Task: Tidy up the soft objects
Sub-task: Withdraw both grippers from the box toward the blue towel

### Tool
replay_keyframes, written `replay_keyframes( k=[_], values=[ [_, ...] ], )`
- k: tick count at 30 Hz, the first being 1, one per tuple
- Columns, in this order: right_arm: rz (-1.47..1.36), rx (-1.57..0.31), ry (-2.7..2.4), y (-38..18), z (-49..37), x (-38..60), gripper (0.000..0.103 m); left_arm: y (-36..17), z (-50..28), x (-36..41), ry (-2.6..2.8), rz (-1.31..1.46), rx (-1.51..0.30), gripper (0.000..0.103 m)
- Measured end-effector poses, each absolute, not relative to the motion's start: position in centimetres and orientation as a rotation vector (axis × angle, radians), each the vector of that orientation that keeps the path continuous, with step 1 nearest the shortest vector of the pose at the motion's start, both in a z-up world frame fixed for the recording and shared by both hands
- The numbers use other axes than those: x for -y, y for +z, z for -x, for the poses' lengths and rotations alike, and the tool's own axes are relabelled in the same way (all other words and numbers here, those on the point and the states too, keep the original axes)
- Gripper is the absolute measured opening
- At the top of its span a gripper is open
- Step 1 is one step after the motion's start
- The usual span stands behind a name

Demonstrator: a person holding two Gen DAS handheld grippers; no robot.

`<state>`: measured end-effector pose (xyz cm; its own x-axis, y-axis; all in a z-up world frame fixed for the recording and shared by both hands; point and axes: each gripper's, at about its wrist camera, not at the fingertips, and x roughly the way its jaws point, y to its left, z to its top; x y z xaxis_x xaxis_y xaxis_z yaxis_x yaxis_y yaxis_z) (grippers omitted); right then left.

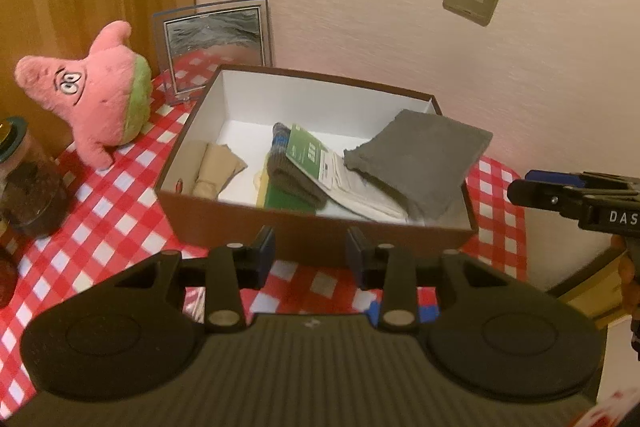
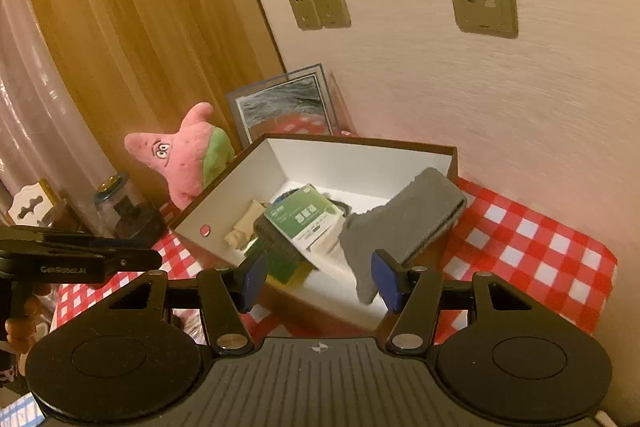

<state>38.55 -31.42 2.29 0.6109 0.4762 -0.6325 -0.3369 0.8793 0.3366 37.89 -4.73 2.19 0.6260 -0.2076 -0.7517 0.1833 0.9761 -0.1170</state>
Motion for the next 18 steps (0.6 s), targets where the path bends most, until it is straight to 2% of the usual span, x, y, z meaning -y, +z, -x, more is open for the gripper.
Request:
replay_keyframes(
  k=[18],
  values=[
    [-0.126,-0.836,0.463,2.0,-29.5,28.8,0.058,1.2,-27.0,1.8,-0.155,0.072,-0.899,0.035]
  ],
)
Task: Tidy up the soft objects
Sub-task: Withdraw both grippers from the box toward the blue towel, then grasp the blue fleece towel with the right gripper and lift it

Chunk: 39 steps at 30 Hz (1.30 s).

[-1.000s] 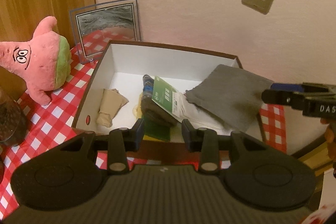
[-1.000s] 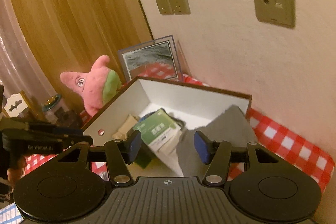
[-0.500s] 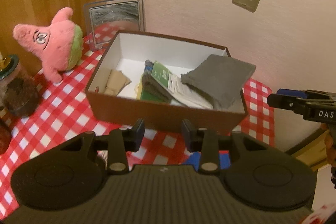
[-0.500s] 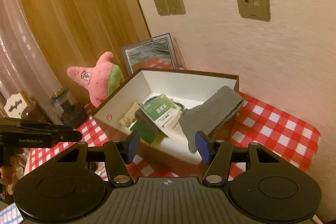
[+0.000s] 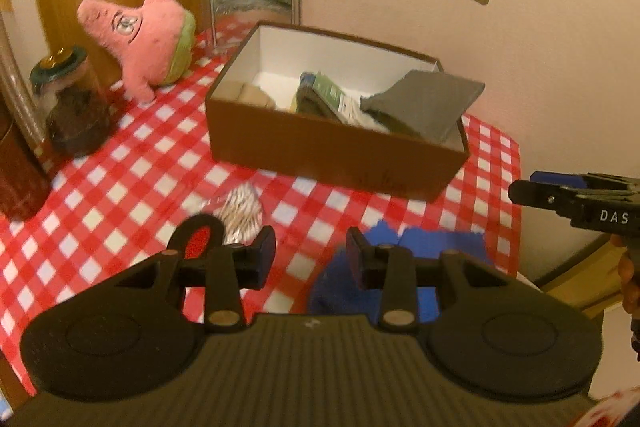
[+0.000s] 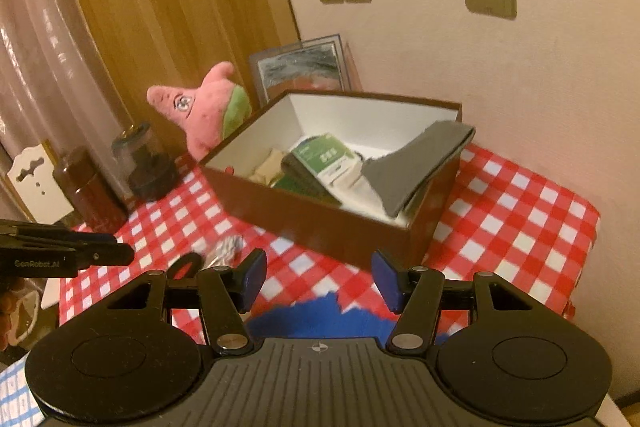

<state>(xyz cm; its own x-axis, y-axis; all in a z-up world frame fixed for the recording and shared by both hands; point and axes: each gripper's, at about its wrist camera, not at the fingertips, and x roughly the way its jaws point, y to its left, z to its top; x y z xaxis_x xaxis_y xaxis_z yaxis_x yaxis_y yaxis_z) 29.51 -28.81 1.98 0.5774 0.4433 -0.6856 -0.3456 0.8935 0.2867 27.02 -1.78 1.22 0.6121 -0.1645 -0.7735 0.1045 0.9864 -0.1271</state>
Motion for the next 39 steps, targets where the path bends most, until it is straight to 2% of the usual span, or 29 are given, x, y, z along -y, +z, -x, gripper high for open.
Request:
replay_keyframes(
  k=[18,20,22,25,39],
  values=[
    [-0.131,-0.990,0.420,-3.3,-24.7,28.5,0.059,-3.2,-21.2,-1.7,-0.070,0.126,-1.004,0.035],
    [-0.127,-1.020,0.423,-4.1,-24.6,28.1,0.062,-3.9,-20.9,-1.9,-0.062,0.133,-1.017,0.035],
    [-0.118,-1.035,0.423,-4.8,-24.5,27.6,0.076,-4.5,-20.8,-2.1,-0.056,0.136,-1.032,0.035],
    [-0.103,-1.055,0.441,-5.8,-24.7,26.5,0.084,-5.2,-20.9,-2.0,-0.045,0.125,-1.046,0.035],
    [0.080,-1.070,0.471,-10.5,-27.1,21.1,0.084,-7.4,-22.4,-2.4,-0.021,0.108,-1.083,0.035]
  ],
)
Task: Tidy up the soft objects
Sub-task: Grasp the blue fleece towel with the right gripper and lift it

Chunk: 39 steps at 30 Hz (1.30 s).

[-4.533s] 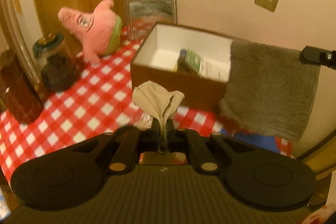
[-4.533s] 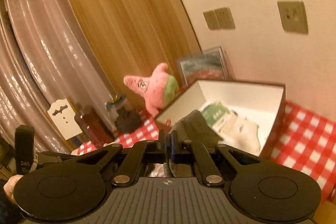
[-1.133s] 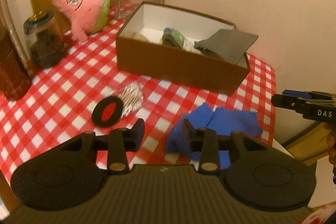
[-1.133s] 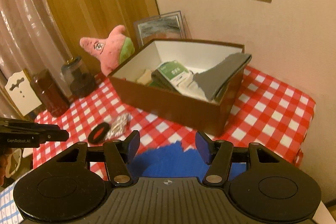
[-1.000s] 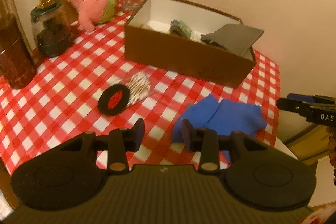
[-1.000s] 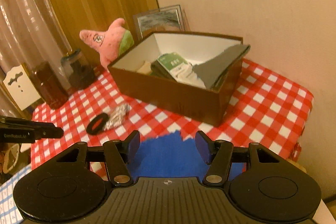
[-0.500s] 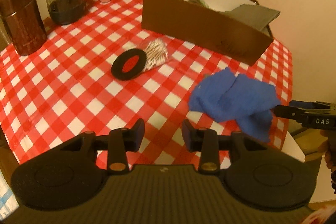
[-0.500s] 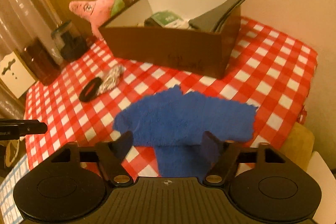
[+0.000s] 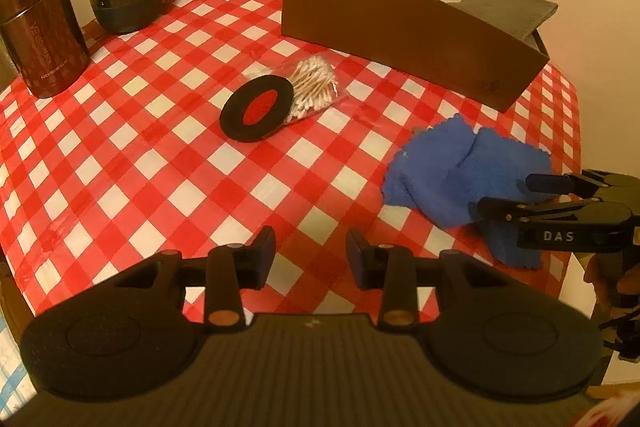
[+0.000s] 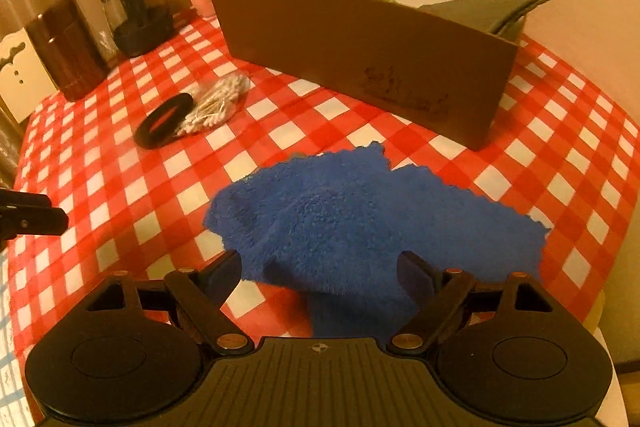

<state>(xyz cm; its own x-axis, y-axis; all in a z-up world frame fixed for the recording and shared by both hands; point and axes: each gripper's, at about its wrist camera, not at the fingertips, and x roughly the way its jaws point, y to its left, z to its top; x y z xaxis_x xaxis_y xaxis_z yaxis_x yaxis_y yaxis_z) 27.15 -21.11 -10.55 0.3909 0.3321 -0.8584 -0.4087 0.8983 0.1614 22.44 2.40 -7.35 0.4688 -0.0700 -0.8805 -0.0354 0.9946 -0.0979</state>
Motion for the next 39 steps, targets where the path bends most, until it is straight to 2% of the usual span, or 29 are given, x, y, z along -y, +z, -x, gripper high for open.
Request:
replay_keyframes(
  k=[9,11,13,14,16,18,31,39],
  values=[
    [0.182,-1.067,0.446,-13.4,-28.1,19.3,0.084,-8.4,-23.3,-2.3,-0.024,0.109,-1.110,0.035],
    [0.189,-1.055,0.450,-14.1,-27.9,19.4,0.074,-8.5,-23.4,-2.2,-0.026,0.109,-1.113,0.035],
    [0.211,-1.039,0.439,-14.3,-27.6,19.7,0.051,-8.6,-23.4,-2.3,-0.028,0.111,-1.113,0.035],
    [0.211,-1.026,0.443,-14.2,-27.5,20.0,0.045,-8.6,-23.5,-2.3,-0.027,0.111,-1.114,0.035],
    [0.175,-1.019,0.457,-13.7,-27.6,20.9,0.016,-8.7,-23.6,-2.2,-0.029,0.109,-1.116,0.035],
    [0.102,-1.027,0.470,-13.0,-28.0,22.2,0.012,-8.7,-23.7,-2.1,-0.032,0.109,-1.115,0.035],
    [-0.373,-0.852,0.406,-3.4,-30.5,31.9,0.010,-8.0,-23.9,-1.4,-0.068,0.109,-1.079,0.035],
    [-0.537,-0.794,0.429,-0.6,-30.9,34.0,0.010,-7.4,-23.4,-1.4,-0.077,0.107,-1.059,0.035]
  ],
)
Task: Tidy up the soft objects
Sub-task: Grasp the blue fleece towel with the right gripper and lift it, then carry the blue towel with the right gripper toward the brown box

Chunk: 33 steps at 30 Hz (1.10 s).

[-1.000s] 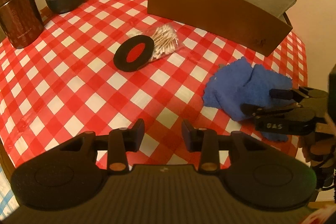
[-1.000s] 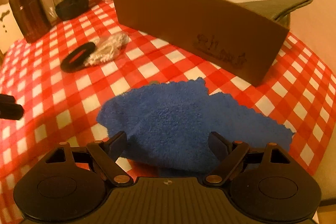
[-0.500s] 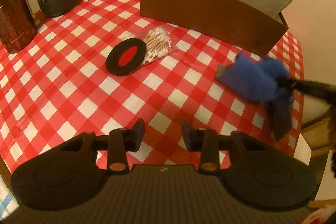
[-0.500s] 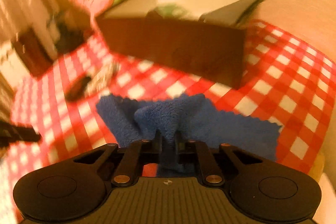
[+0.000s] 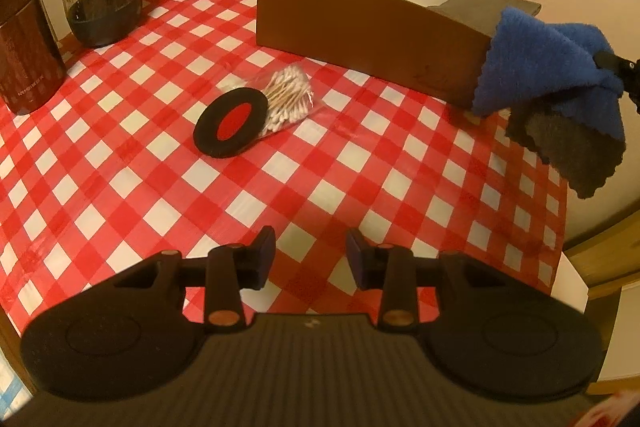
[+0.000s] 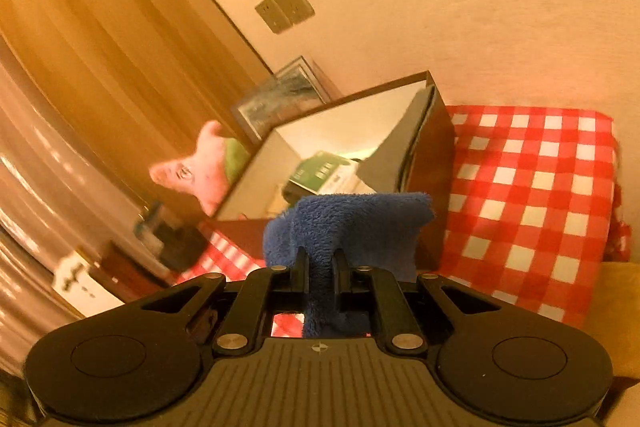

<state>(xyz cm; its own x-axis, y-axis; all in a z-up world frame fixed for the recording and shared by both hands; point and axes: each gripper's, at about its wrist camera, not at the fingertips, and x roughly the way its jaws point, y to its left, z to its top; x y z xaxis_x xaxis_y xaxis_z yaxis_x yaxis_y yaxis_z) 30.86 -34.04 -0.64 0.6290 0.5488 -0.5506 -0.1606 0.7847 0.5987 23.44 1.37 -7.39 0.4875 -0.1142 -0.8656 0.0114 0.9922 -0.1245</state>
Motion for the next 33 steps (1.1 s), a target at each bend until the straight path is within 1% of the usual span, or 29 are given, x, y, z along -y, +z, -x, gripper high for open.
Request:
replay_keyframes(
  k=[7,9,11,12,14,15,16,24,28,31,33],
  values=[
    [-0.613,-0.773,0.558,-0.1,-30.3,33.9,0.010,-7.3,-23.1,-1.8,-0.067,0.113,-1.058,0.035],
    [-0.542,-0.785,0.570,-0.1,-30.0,32.9,0.010,-7.3,-23.1,-1.9,-0.064,0.113,-1.058,0.035],
    [-0.380,-0.860,0.588,-0.6,-29.9,30.7,0.011,-7.3,-23.1,-2.0,-0.062,0.114,-1.059,0.035],
    [-0.337,-0.902,0.600,-1.0,-29.9,29.7,0.017,-7.4,-23.1,-2.1,-0.061,0.114,-1.059,0.035],
    [-0.272,-0.935,0.601,-1.9,-29.3,28.0,0.041,-7.4,-23.1,-2.1,-0.058,0.112,-1.060,0.035],
    [-0.232,-0.955,0.602,-2.3,-29.1,27.2,0.065,-7.4,-23.1,-2.2,-0.055,0.112,-1.063,0.035],
    [-0.192,-0.965,0.601,-2.8,-28.7,26.3,0.071,-7.5,-23.1,-2.3,-0.053,0.113,-1.064,0.035],
    [-0.043,-1.052,0.529,-7.0,-26.5,25.3,0.071,-8.1,-23.1,-2.8,-0.046,0.116,-1.080,0.035],
    [-0.063,-1.094,0.491,-9.0,-26.7,26.0,0.071,-8.6,-23.2,-2.7,-0.048,0.115,-1.095,0.035],
    [-0.021,-1.119,0.488,-10.3,-26.6,25.3,0.071,-8.9,-23.4,-2.5,-0.048,0.111,-1.104,0.035],
    [-0.095,-1.140,0.468,-10.9,-26.6,25.6,0.071,-8.9,-23.5,-2.5,-0.051,0.112,-1.105,0.035]
  ],
)
